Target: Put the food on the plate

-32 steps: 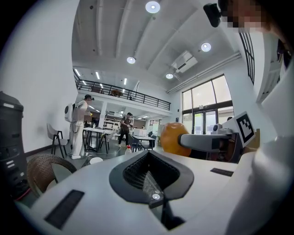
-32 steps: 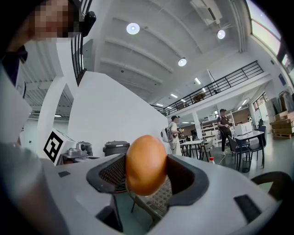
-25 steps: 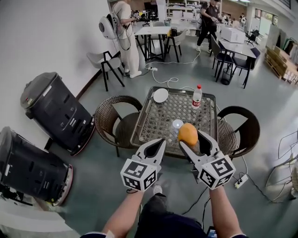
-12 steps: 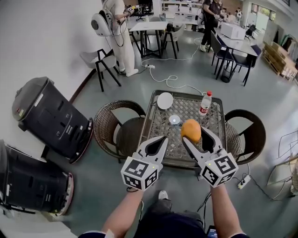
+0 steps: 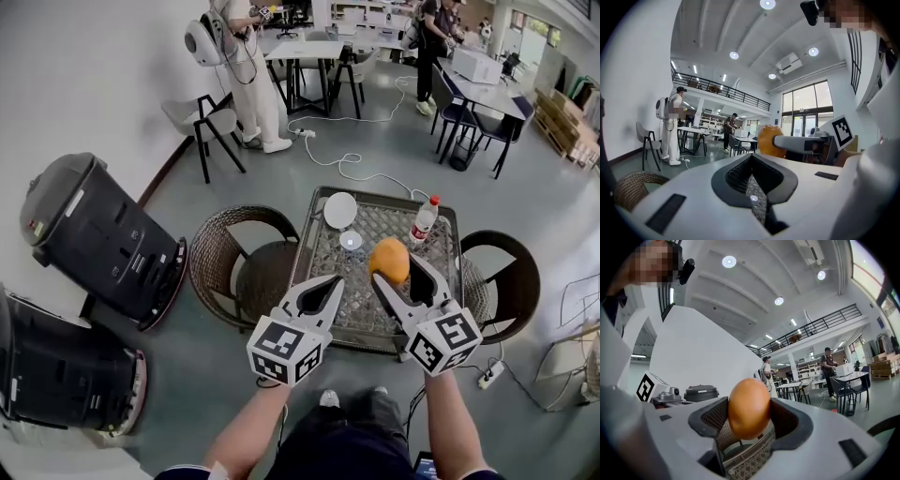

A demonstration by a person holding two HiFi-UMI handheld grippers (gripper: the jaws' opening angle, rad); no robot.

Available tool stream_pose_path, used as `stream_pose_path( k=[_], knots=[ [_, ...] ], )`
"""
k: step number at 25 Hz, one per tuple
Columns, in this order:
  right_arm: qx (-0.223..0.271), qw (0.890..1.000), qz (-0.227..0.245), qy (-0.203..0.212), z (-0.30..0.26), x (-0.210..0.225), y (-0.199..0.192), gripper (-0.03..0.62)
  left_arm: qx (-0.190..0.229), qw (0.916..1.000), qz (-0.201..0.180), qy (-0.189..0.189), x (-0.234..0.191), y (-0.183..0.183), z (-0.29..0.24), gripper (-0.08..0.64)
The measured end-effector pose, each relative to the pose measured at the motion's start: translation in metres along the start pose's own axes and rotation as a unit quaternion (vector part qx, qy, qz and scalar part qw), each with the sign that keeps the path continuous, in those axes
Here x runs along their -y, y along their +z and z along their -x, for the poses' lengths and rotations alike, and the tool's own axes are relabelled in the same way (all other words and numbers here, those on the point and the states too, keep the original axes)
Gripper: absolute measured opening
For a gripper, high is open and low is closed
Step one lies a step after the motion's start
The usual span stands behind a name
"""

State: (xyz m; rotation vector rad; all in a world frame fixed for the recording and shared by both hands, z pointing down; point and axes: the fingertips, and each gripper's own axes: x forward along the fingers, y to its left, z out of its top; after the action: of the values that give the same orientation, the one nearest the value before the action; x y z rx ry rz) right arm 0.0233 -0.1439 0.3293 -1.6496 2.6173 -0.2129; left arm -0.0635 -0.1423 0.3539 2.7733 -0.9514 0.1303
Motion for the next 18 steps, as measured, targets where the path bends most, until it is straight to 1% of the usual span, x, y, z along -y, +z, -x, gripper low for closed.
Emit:
stream_pose_path(
  k=[6,11,18],
  knots=[
    [0.002,1.0,-0.005,0.012,-0.024,0.013,-0.001,0.288,0.0,0.9999,0.001,0.012,-0.018,0.004,-0.012,0.008],
    [0.012,0.999,-0.003,0.033,-0.049,0.027,0.007,0.288,0.004,0.9995,-0.004,0.031,-0.036,0.009,-0.03,0.008],
    [0.012,0.999,-0.007,0.048,-0.085,0.055,0.01,0.288,0.006,0.9986,-0.005,0.053,-0.065,0.02,-0.059,0.008]
  ],
)
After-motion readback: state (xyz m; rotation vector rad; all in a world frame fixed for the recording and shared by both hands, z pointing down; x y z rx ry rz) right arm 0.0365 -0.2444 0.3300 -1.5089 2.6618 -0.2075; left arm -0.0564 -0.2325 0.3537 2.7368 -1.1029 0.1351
